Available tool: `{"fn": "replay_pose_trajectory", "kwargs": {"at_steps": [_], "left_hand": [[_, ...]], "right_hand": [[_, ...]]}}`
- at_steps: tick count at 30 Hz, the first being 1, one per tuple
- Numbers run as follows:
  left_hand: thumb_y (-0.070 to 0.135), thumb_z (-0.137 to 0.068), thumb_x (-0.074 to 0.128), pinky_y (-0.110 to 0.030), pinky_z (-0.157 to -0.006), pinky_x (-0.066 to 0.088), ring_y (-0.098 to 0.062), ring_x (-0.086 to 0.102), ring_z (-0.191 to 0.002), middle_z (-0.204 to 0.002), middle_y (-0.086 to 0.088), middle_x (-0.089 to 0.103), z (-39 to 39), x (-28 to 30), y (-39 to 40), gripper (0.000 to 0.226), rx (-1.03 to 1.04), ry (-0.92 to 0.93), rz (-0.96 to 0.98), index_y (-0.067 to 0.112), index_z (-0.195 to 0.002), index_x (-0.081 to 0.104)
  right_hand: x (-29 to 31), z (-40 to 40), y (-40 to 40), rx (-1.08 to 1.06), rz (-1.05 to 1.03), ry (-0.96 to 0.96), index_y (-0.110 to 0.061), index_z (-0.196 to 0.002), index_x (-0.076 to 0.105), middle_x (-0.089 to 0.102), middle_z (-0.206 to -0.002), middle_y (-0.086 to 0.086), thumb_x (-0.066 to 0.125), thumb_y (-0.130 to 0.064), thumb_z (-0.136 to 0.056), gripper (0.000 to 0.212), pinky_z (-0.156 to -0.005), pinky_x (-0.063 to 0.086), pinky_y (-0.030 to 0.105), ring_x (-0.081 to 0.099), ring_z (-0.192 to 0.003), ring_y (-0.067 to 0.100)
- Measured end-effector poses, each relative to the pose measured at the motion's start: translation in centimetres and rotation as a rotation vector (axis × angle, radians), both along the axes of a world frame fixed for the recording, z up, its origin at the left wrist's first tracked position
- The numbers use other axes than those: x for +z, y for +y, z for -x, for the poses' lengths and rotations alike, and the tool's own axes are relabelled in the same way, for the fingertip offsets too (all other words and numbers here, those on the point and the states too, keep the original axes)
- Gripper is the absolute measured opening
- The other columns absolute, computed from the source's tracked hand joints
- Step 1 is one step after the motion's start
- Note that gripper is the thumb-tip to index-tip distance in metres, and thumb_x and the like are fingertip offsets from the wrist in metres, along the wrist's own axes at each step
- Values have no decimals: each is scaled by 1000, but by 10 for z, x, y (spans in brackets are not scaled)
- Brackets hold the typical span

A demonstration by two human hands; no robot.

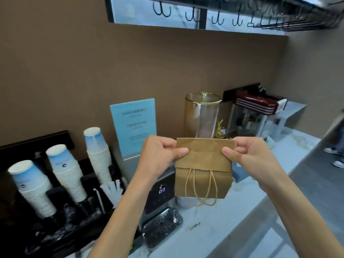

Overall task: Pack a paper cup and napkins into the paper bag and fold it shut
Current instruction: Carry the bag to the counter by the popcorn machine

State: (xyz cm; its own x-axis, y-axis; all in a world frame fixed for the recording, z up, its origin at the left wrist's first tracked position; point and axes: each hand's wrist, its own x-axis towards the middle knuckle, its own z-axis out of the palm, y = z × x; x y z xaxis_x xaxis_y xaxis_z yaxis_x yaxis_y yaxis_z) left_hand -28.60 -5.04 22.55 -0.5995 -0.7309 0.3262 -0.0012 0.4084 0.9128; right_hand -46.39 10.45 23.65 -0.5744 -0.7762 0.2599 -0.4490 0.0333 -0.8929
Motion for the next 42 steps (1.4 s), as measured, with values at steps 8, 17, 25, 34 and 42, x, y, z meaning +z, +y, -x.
{"fn": "replay_pose_trajectory", "kwargs": {"at_steps": [8, 17, 25, 34, 42], "left_hand": [[15, -75, 86, -34, -71, 45, -20, 47, -66, -63, -16, 51, 133, -24, 63, 41, -82, -3, -86, -16, -67, 60], [14, -76, 84, -27, -57, 31, -18, 34, -55, -54, -7, 35, 256, -39, 102, 50, -112, -44, -53, -5, -53, 45], [9, -79, 82, -9, -51, 37, 0, 43, -44, -39, 15, 45, 372, -59, 93, 49, -171, -83, -40, 19, -38, 57], [3, -79, 80, -3, -50, 36, 5, 47, -40, -36, 18, 48, 519, -90, 56, 54, -155, -78, -99, 29, -36, 62], [6, -78, 83, -25, -68, 59, -14, 71, -66, -66, -2, 78, 636, -112, 34, 18, -112, -150, -216, 12, -61, 78]], "right_hand": [[-14, 124, 74, -9, -24, -28, -15, -66, 70, 73, -52, -8, 67, -9, -90, 25, -58, 48, 4, 67, -54, -3], [-30, 239, 122, -65, -24, -107, -22, -63, 72, 74, -55, -5, 68, -8, -89, 30, -76, 55, 30, 69, -59, 5], [-56, 350, 119, -123, -41, -111, -8, -71, 70, 77, -62, 3, 69, -13, -89, 18, -84, 56, 42, 69, -65, 16], [-71, 508, 73, -75, -122, -90, -15, -79, 75, 80, -72, 3, 69, -13, -90, 12, -83, 58, 35, 78, -74, 20], [-89, 631, 48, -39, -214, -144, -12, -82, 75, 80, -74, 3, 68, -9, -90, 11, -78, 57, 32, 77, -73, 16]]}}
